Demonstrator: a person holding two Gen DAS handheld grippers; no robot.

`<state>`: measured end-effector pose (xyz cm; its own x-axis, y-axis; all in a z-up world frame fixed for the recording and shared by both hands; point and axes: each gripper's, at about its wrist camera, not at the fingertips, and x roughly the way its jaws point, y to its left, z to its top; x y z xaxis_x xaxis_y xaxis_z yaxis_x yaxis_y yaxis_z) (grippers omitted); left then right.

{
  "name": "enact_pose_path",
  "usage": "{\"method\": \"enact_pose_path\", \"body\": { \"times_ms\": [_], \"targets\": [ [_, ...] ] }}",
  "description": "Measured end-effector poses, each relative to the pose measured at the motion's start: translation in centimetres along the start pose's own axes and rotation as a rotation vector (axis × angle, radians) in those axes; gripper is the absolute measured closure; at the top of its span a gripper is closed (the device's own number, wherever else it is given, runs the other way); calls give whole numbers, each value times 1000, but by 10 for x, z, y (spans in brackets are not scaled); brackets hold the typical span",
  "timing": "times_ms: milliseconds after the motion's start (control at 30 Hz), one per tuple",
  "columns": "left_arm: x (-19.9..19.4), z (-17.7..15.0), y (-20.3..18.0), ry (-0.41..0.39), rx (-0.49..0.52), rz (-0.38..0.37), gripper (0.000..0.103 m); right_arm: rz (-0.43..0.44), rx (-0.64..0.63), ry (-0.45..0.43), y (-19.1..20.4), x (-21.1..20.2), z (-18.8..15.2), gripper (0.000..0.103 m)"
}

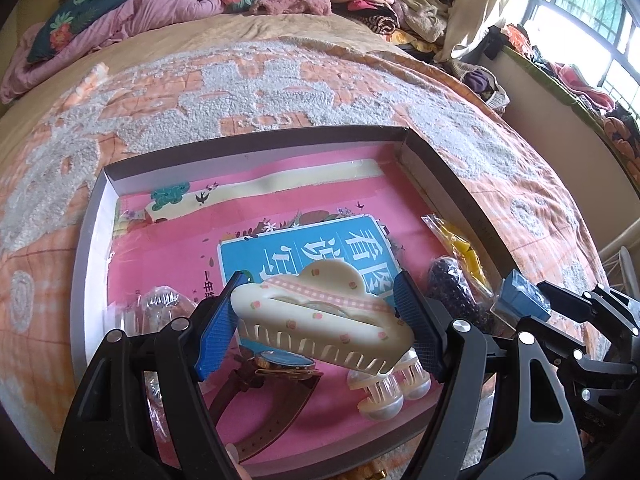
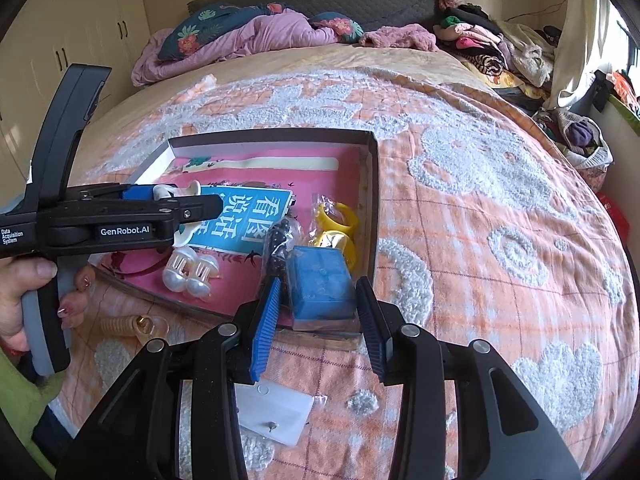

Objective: Organize jewelry
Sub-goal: 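Carry the claw clip and blue case into the grey box and open both tools, then move both tools back toward the coiled hair tie and earring card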

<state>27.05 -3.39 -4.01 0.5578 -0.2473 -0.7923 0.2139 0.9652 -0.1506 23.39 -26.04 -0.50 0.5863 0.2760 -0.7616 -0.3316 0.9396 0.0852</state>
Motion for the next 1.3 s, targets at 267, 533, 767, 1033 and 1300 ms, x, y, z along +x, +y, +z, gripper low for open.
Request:
{"method": "enact_pose_path", "body": {
  "times_ms": [267,533,767,1033,1300],
  "targets": [
    [-4,-1,-2,-4,-1,14,27,-6,31,-40,-8,-19,-1,45],
    [-32,1,-6,-54,-5,22,21,-15,57,-124,-12,-55,0,25],
    [-75,-1,-15,-133,-2,53,11,-6,54,-201,-8,-92,3,18],
    [-112,-12,-24,-197,13,84,10,12,42,-260,2,-122,-1,17],
    [-134,-28,-30,-217,23,95,10,31,23,-281,11,-139,-8,16]
  ]
}}
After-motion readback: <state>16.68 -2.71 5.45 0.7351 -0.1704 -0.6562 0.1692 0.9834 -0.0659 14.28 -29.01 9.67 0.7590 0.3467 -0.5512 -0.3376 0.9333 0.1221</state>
